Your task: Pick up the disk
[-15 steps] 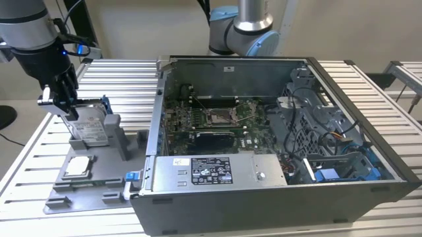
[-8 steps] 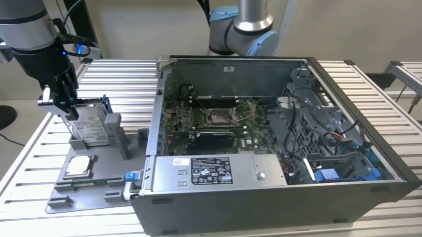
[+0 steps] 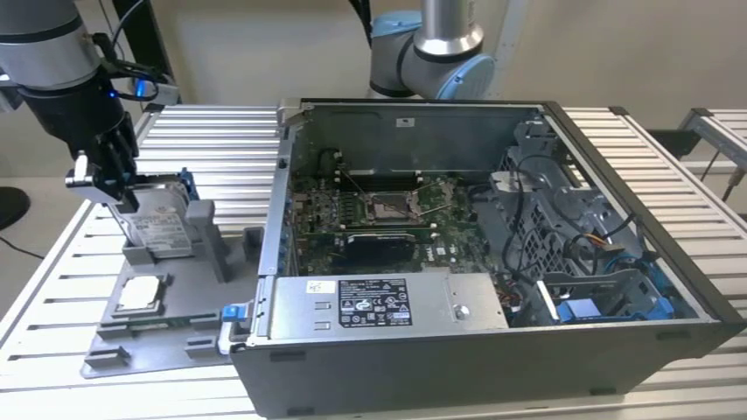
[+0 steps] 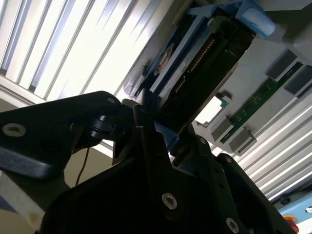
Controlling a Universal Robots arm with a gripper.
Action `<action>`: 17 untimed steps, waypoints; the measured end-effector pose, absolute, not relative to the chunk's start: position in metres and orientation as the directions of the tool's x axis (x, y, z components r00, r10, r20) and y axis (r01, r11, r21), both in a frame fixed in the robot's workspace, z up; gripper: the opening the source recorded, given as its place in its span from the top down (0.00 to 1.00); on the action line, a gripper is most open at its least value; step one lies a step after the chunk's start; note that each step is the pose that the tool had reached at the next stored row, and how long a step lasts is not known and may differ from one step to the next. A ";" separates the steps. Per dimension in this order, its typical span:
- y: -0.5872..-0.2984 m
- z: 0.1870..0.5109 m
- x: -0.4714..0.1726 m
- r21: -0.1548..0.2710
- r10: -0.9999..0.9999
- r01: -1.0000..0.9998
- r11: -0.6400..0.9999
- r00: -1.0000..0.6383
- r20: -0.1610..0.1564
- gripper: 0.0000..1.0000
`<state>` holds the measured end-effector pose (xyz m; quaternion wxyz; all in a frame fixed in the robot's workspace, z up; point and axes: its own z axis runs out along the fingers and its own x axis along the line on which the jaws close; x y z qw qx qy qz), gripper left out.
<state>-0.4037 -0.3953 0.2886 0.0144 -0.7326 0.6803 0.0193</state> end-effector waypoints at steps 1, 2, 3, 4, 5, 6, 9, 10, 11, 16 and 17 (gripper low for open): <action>-0.396 0.289 -0.404 0.005 -0.996 -0.997 -0.073 0.073 -0.053 1.00; -0.396 0.289 -0.404 0.005 -0.996 -0.997 -0.073 0.072 -0.054 1.00; -0.396 0.289 -0.404 0.005 -0.996 -0.997 -0.073 0.072 -0.054 1.00; -0.396 0.289 -0.404 0.005 -0.996 -0.997 -0.073 0.072 -0.054 1.00; -0.396 0.289 -0.404 0.005 -0.996 -0.997 -0.073 0.072 -0.054 1.00; -0.396 0.289 -0.404 0.005 -0.996 -0.997 -0.073 0.072 -0.054 1.00; -0.396 0.289 -0.404 0.005 -0.996 -0.997 -0.073 0.072 -0.054 1.00; -0.396 0.289 -0.404 0.005 -0.996 -0.997 -0.072 0.072 -0.054 1.00; -0.396 0.290 -0.404 0.005 -0.996 -0.997 -0.072 0.072 -0.054 1.00; -0.396 0.298 -0.404 0.005 -0.996 -0.998 -0.070 0.069 -0.054 1.00; -0.396 0.300 -0.404 0.005 -0.996 -0.998 -0.069 0.068 -0.055 1.00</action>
